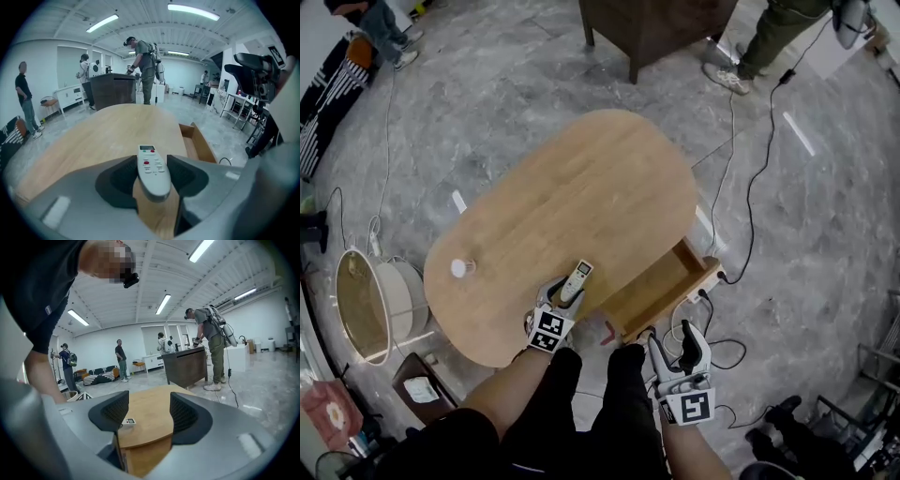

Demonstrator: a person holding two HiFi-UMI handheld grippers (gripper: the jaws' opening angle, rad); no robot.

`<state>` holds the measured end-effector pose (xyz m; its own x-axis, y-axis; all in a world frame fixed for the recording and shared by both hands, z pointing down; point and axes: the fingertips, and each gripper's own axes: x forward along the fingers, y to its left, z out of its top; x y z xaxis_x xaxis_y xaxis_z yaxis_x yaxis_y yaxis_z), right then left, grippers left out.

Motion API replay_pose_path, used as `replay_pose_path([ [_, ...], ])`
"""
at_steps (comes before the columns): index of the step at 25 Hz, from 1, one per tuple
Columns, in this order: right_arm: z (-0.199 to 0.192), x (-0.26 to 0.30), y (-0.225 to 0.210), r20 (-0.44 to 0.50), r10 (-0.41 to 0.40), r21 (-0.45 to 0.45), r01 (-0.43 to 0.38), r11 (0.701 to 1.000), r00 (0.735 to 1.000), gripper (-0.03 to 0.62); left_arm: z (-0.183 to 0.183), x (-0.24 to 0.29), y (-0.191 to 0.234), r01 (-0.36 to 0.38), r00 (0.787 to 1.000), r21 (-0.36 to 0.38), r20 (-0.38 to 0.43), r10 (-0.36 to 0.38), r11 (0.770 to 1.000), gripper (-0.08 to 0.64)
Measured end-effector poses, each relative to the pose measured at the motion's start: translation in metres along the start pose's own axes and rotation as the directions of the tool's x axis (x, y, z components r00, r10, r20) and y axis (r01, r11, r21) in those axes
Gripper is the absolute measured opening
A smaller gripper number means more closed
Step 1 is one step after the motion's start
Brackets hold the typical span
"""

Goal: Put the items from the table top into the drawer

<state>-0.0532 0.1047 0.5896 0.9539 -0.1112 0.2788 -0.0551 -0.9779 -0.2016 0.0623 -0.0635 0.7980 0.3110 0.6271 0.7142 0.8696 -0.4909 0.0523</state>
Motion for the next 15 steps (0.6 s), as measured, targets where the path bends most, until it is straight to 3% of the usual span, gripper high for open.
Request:
replay_pose_path([
  [15, -0.022, -0.072, -0.091, 0.028, -0.105, 0.105, 0.102, 0.989, 0.994, 0.284, 0.074, 0.093, -0.128, 0.138, 0.989, 0.105, 0.033, -0.142, 0.985, 0.206],
])
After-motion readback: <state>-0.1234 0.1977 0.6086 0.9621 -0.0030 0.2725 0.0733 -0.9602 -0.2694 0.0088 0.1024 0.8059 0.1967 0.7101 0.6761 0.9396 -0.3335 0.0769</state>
